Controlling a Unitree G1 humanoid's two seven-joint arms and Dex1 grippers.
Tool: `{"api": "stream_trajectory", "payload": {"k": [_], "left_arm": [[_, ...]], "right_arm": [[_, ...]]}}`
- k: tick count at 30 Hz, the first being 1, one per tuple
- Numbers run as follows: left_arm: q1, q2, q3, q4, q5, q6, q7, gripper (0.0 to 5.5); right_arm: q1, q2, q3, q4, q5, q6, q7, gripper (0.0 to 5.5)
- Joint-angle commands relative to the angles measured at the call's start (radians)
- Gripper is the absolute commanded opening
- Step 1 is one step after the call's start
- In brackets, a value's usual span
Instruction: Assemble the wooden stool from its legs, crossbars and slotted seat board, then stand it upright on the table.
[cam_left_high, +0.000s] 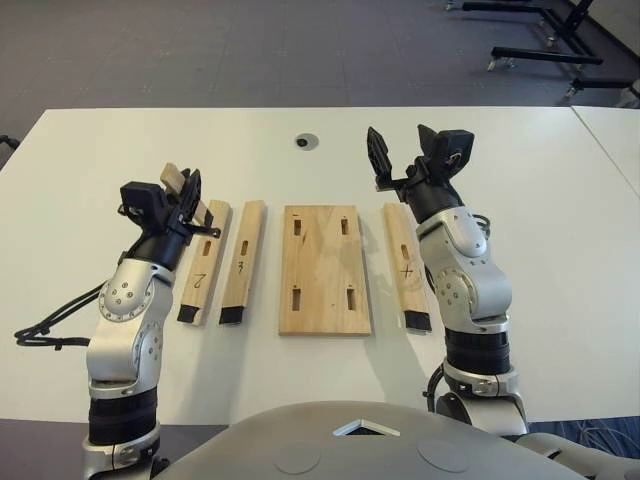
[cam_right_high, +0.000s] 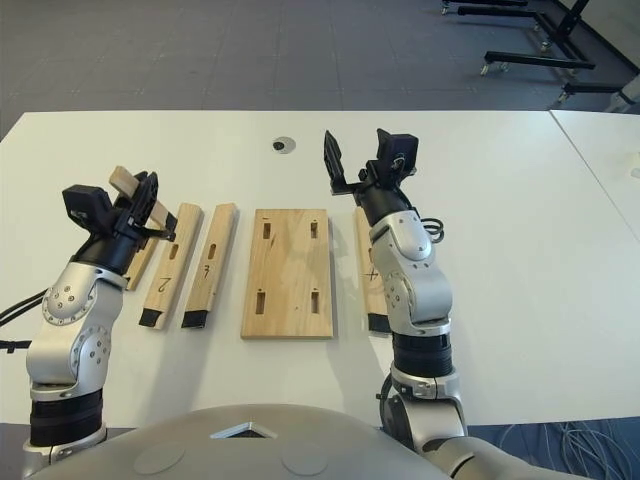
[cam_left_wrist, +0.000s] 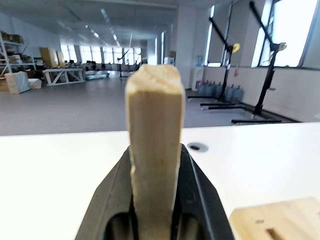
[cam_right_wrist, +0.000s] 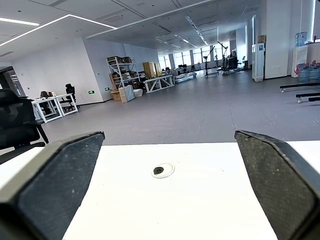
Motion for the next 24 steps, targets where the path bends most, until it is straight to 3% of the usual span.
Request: {"api": "stream_trajectory", "payload": {"k": [1,24], "left_arm": [[0.053,-0.010,0.012,0.004,0.029,-0.019,0.008,0.39],[0.064,-0.106,-0.015,0.031,0.071,-0.028,0.044,0.39]], "right_arm": [[0.026,0.004,0.004,-0.023,-0.019,0.007,-0.008,4.80],[0.043,-0.009,0.041,-0.013,-0.058,0.020,0.031,4.80]]}}
